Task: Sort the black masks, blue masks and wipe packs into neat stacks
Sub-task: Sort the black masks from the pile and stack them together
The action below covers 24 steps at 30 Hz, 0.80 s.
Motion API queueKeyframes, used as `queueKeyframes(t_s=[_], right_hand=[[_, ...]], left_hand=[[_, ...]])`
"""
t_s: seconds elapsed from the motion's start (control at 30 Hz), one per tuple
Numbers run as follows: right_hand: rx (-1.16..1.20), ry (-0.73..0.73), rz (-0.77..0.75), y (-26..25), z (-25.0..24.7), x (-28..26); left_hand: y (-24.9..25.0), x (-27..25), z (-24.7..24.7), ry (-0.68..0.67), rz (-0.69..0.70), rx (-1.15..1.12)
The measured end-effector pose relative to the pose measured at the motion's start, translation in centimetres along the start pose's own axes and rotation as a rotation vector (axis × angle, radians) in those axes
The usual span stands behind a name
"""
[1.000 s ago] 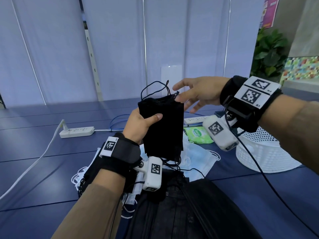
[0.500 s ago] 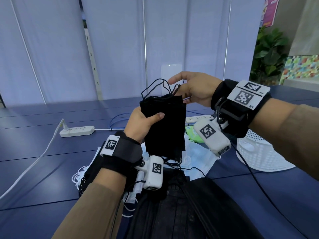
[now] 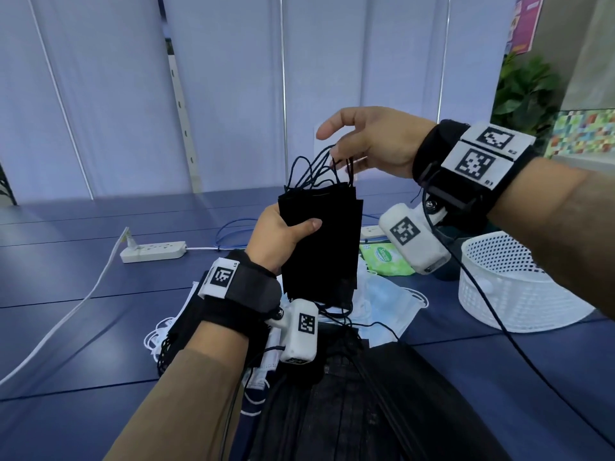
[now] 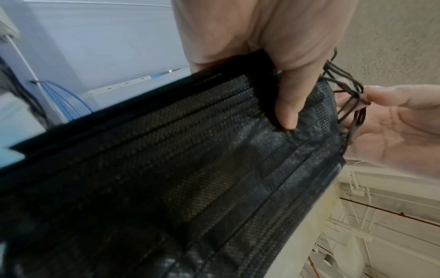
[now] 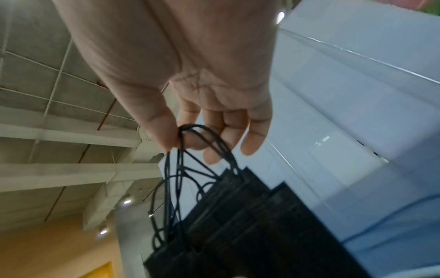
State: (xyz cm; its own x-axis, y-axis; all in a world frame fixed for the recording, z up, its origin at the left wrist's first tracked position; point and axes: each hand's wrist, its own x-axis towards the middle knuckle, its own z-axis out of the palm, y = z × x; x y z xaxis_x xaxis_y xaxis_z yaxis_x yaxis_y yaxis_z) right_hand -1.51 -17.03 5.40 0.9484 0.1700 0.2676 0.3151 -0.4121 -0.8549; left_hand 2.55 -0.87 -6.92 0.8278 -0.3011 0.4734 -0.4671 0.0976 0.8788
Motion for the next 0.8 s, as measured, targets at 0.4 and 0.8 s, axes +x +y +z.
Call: queueKeyframes(t_s=[0.4, 0.8], right_hand=[[0.065, -0.046, 0.023, 1.5, 1.3, 0.4], [-0.16, -0.07, 0.009, 3.6, 1.4, 0.4]], left_hand=[[-0.3, 0.2, 0.0, -0.04, -0.002, 0.005], [-0.7, 0.5, 0.0, -0.039, -0.009, 0.018]])
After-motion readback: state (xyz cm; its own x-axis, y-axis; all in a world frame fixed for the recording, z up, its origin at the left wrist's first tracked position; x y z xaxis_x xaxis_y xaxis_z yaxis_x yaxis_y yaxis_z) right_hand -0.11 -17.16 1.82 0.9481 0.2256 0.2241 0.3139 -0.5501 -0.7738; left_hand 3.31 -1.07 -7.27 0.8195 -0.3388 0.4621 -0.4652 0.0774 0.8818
